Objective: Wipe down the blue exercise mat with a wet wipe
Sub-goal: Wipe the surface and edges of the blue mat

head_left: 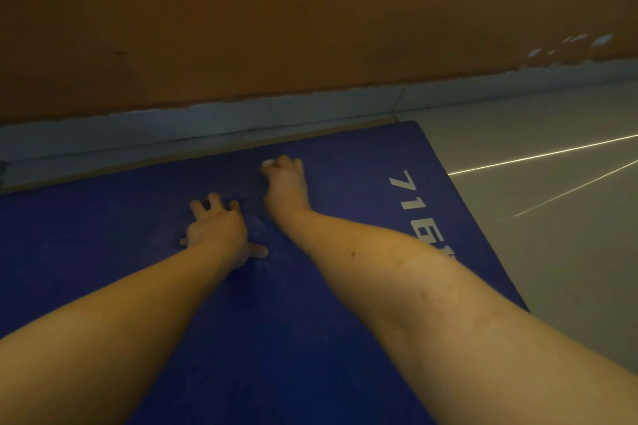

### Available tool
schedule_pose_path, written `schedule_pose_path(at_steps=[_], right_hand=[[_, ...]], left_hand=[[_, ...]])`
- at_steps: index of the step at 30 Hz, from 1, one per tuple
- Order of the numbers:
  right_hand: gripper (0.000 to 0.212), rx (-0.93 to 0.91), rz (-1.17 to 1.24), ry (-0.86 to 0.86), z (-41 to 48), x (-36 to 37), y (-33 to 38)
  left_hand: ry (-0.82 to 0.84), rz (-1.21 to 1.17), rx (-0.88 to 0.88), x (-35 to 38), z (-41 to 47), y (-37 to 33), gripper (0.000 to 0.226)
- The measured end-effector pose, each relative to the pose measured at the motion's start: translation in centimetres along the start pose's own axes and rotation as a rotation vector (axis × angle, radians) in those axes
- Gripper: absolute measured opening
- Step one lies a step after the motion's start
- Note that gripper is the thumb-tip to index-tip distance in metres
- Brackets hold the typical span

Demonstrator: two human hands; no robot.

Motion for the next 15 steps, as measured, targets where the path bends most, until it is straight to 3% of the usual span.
schedule_pose_path(at_steps=[3, 5, 10, 12, 15], right_hand=[[0.030, -0.041, 0.102, 0.091, -1.5, 1.3, 2.7], [0.036, 0.086, 0.281, 0.087, -2.3, 0.7, 2.3], [0.014, 0.426, 0.687, 0.078, -3.4, -2.4, -0.2], [0.011, 0.508, 0.782, 0.119, -3.6, -3.0, -0.6], [0.009, 0.609, 0.969, 0.152, -5.4, -4.8, -1.0]], left_hand=[[0.005, 0.013, -0.016, -0.1, -0.2, 0.0, 0.122], [0.009, 0.017, -0.020, -0.3, -0.6, 0.1, 0.121], [0.065, -0.020, -0.013, -0.1, -1.8, 0.4, 0.119], [0.120, -0.017, -0.020, -0.3, -2.4, 0.6, 0.109], [0.095, -0.131, 0.026, -2.5, -4.7, -0.4, 0.079]])
Point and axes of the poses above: each hand's wrist, its own z-axis towards the middle knuckle, its own x-axis out of the palm, y = z × x, the point moved 9 cm from there along z, towards the middle knuckle, and after that the axes turned 1 degree about -x, right-handed, at the moved point
